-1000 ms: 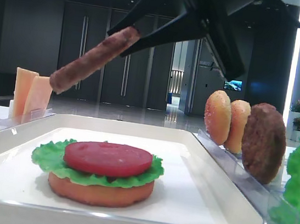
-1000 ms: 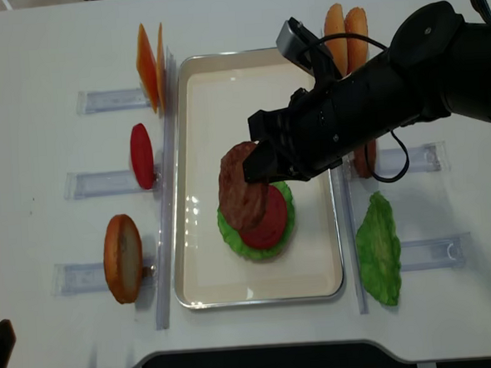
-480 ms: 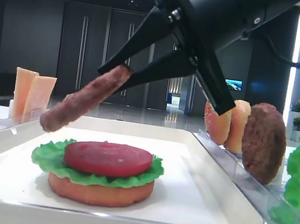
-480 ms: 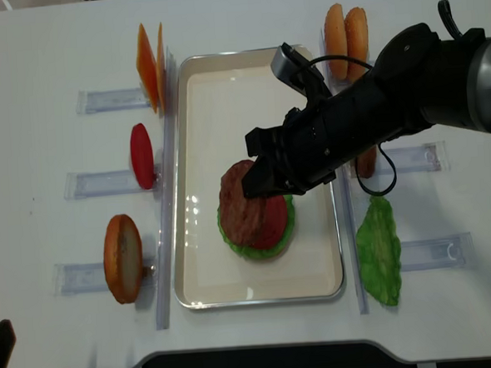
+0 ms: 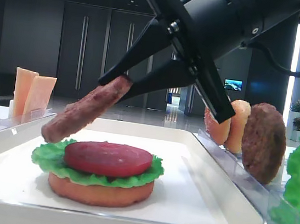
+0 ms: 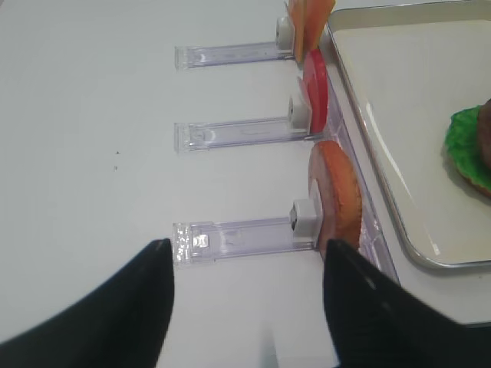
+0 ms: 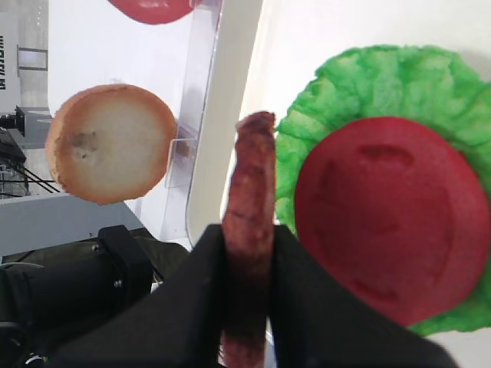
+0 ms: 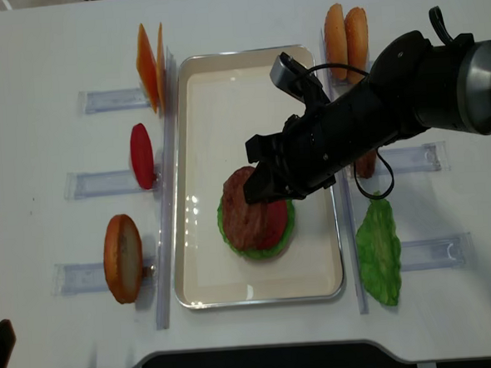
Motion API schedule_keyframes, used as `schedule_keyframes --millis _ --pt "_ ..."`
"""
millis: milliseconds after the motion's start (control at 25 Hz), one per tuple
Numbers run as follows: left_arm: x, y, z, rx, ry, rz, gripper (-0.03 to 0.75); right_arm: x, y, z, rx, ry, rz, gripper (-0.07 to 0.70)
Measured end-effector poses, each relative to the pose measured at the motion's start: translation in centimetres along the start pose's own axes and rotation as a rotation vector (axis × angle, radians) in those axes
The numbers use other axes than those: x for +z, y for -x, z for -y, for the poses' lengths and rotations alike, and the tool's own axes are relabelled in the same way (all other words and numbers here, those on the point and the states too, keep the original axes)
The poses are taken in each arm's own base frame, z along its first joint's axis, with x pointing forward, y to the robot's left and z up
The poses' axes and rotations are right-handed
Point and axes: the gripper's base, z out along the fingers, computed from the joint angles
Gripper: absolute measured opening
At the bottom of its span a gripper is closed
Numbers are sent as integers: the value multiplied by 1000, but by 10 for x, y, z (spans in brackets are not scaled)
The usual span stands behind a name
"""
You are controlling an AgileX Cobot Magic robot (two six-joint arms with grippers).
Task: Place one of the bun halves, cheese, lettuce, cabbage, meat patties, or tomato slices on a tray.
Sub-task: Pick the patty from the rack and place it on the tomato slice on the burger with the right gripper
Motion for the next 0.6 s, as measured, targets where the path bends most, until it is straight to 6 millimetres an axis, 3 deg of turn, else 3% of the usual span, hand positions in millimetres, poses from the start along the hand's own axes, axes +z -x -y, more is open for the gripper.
schedule_keyframes --millis 600 --pt "0 0 0 0 0 0 471 -4 3 4 4 -9 12 115"
